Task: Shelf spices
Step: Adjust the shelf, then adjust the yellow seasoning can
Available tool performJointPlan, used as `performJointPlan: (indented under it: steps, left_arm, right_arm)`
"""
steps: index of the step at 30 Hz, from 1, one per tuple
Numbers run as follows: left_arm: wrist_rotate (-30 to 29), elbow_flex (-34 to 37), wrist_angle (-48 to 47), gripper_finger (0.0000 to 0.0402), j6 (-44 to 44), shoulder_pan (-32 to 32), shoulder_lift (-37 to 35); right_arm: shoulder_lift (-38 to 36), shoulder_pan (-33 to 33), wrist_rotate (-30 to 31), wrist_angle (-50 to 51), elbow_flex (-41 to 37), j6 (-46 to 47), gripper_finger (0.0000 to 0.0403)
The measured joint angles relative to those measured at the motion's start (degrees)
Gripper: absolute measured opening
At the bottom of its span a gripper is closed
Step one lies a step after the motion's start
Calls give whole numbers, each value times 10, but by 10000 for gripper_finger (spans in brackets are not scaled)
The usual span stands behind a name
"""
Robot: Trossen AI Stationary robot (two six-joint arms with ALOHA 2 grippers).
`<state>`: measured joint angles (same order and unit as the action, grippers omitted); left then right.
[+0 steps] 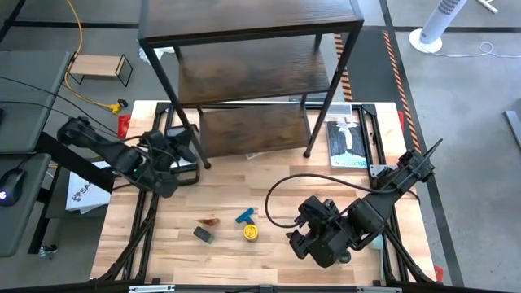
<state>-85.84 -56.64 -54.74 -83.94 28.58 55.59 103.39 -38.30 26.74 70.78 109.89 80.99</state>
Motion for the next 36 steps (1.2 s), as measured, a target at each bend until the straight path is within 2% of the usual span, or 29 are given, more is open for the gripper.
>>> performJointPlan:
  steps: [6,13,17,20,25,28,31,36]
  left_arm:
    - [3,0,-42,0,0,4,-30]
    - [73,0,-68,0,22,21,-46]
    - [92,0,-55,0,17,50,-48]
    - [127,0,-32,0,41,93,-48]
    - [258,0,48,0,153,195,-37]
    - [307,0,107,0,201,266,-17]
    - [308,0,154,0,204,328,15]
    - [276,0,163,0,103,396,77]
  right_arm:
    - [0,2,17,-20,0,0,362]
    - [0,2,28,-26,0,-3,362]
    - [0,2,28,-26,0,-12,362]
    - [0,3,28,-30,0,-22,362]
    - [0,4,28,-33,0,-30,362]
    - [0,5,28,-33,0,-34,362]
    - [0,7,25,-37,0,-49,362]
    - [0,12,20,-59,0,-54,362]
